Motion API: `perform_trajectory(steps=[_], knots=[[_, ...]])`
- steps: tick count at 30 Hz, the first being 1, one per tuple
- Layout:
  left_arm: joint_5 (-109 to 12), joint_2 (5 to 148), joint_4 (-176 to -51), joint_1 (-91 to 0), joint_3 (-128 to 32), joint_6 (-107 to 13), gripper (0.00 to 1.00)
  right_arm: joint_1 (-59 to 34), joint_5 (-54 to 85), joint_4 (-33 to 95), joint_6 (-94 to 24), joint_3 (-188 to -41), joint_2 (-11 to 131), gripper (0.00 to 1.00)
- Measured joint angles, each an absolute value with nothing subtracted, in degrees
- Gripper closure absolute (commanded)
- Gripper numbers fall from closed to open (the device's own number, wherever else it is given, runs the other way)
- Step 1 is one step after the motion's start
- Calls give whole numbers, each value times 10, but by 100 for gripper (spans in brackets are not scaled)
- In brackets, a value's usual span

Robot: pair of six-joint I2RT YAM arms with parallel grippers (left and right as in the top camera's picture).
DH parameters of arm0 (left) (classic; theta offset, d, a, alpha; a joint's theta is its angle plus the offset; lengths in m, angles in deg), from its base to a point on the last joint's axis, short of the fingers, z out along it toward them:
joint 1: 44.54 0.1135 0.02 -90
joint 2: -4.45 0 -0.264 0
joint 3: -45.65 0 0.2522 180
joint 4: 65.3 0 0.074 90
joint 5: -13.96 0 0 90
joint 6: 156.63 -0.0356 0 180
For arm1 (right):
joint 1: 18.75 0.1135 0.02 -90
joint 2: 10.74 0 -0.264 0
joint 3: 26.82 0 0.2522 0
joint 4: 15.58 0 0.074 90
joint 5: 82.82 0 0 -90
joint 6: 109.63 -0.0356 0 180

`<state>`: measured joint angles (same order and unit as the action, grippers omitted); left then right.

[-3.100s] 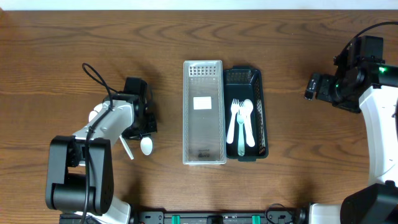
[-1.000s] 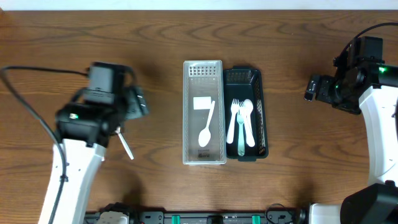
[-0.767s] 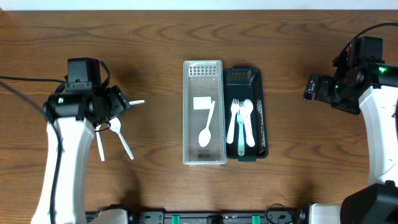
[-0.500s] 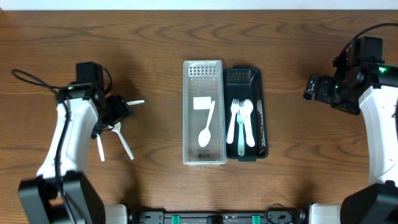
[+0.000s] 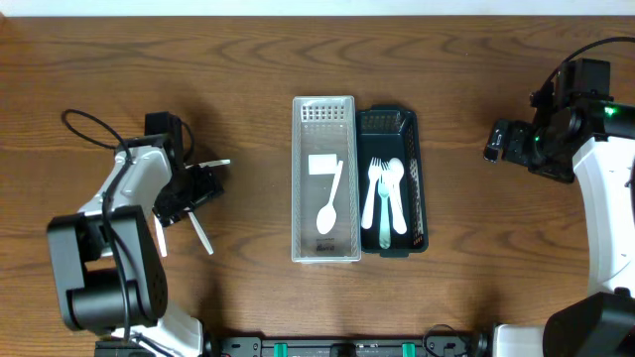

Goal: Pack container
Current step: 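Move left gripper back to the spoons and grasp another white spoon, then lower the spoon into the white basket and open the left gripper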

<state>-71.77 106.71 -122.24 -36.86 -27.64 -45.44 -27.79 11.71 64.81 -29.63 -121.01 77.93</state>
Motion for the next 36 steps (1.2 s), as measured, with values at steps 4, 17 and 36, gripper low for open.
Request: perform_trajectory(steps=[4,17,36], knots=[[-704,1083,-1210,-369,-276,-472,13,-278,117,649,-296,-1210,779,1],[-702,1087,-1214,-368,-277,-490,36,-278,117,651,-296,-1210,779,1],[-700,1088,-1223,-368,-277,-499,81,-278,117,651,-296,-1210,779,1]])
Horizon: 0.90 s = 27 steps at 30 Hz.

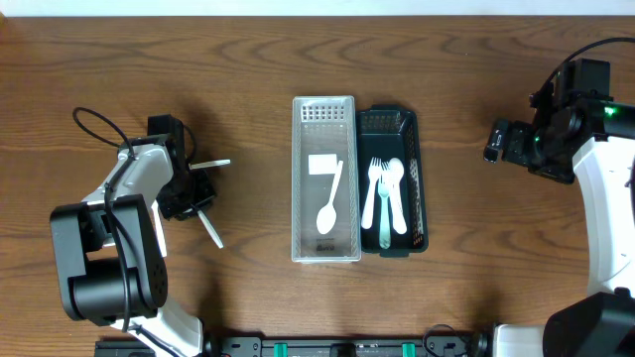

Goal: Pack container
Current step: 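Lower the spoon into the white basket and open the left gripper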

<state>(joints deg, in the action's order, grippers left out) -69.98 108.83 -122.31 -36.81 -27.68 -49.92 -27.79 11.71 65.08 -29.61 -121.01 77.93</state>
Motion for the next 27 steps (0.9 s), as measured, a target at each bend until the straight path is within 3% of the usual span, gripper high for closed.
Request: perform_trajectory(steps=[9,18,27], knots=[[-698,1088,-1223,-368,-277,-500,93,-278,117,651,-296,-1210,779,1],[-691,1079,-1286,-382,-289,-502,94,-278,117,651,-294,-1210,779,1],[-690,908,-1365,-539,-435,-506,95,-278,117,651,-294,-1210,779,1]])
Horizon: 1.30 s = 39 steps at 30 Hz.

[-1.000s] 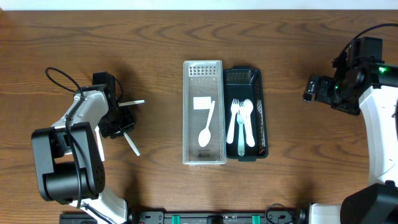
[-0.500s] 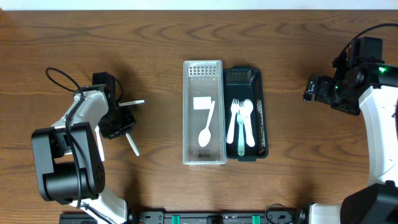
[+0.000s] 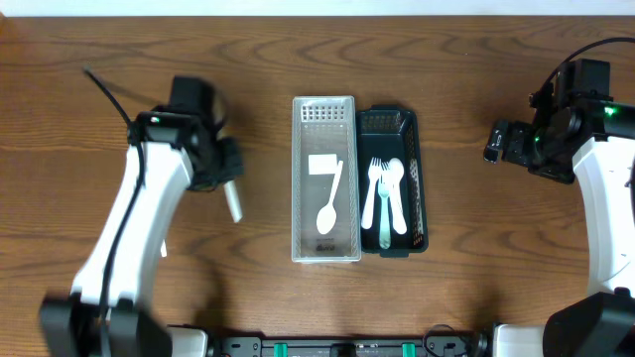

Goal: Pack container
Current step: 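Lower the spoon into the white basket and open the left gripper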

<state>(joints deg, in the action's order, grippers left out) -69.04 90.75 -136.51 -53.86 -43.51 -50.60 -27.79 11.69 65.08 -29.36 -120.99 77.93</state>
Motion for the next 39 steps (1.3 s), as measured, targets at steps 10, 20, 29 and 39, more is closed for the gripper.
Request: perform_trajectory(steps=[10,20,29,39], knots=[[-709,876,-1343,-765,-507,-506,94,-278,117,651,-294,-1210,779,1],[-710,1062,-1310,-799,-506,-497,94,-278,117,656,-294,-1210,779,1],[-716,1110,-1308,-795,-505,-491,61,-278,117,657,-293,-1210,779,1],[-719,1066,-1327,-793,-505,-513,49,-278,117,659,-286,-1210,779,1]])
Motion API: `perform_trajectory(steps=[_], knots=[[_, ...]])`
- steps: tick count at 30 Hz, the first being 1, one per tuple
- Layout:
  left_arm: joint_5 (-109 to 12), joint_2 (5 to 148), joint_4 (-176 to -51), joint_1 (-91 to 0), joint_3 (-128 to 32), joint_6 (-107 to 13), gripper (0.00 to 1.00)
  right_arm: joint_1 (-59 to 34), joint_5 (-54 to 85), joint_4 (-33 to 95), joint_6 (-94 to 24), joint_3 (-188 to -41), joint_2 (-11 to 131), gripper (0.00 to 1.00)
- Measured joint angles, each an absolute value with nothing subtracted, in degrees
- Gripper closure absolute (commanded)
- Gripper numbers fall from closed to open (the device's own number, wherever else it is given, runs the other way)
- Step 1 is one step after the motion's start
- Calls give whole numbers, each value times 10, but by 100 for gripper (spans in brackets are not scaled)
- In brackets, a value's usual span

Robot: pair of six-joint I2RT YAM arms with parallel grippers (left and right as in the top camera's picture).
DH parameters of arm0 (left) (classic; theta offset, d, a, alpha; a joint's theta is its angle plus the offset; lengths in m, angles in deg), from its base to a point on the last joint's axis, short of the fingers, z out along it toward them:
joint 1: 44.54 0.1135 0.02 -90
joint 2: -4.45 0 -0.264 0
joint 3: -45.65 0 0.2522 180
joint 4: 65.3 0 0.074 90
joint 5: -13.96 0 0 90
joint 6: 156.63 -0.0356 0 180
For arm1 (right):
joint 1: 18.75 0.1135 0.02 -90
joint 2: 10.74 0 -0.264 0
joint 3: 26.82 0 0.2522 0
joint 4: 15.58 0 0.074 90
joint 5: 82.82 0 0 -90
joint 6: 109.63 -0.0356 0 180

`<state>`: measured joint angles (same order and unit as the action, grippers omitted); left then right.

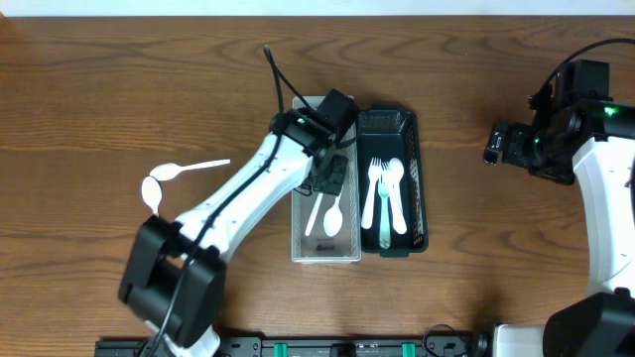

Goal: Pack container
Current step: 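Lower the spoon into the white basket and open the left gripper, then return left gripper to the spoons and grasp a third white spoon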

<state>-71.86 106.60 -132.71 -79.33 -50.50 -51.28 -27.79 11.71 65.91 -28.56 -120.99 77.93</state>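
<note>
In the overhead view my left gripper (330, 178) hangs over the middle of the clear rectangular container (298, 178). It is shut on a white utensil (316, 213) that slants down-left inside the container. A white spoon (334, 220) lies in the container beside it, its handle hidden under the gripper. Touching the container's right side, the dark green tray (420, 169) holds several pale forks and spoons (385, 198). A white spoon (164, 175) lies on the table at the left. My right gripper (493, 142) stays far right, with nothing near it.
A second white oval piece (151, 193) lies right below the loose spoon's bowl. The left arm (228, 208) stretches diagonally from the front left across the table. A black cable (278, 74) loops up behind the left wrist.
My left gripper has moved right with the white utensil, from the table left of the clear container to over its middle. The loose spoon at the left is now uncovered. The right arm is unchanged.
My left gripper was low at the far left among loose white utensils, with one at its fingers. Then it held a white utensil clear of the table, closer to the container. Now the utensil is down inside the clear container, beside the spoon.
</note>
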Motion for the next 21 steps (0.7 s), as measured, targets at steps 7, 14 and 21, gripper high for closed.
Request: perform_trajectory(steps=[7,14,21], knots=[[-720,924,-1327,-753,-505,-501,24,-278,117,659,-281,-1210,779,1],[-732,761,-1325,-660,-505,-496,12,-278,117,659,-279,-1210,779,1],[-781,686,-1327,-547,-505,-503,17,-278,117,659,-279,-1210,779,1]])
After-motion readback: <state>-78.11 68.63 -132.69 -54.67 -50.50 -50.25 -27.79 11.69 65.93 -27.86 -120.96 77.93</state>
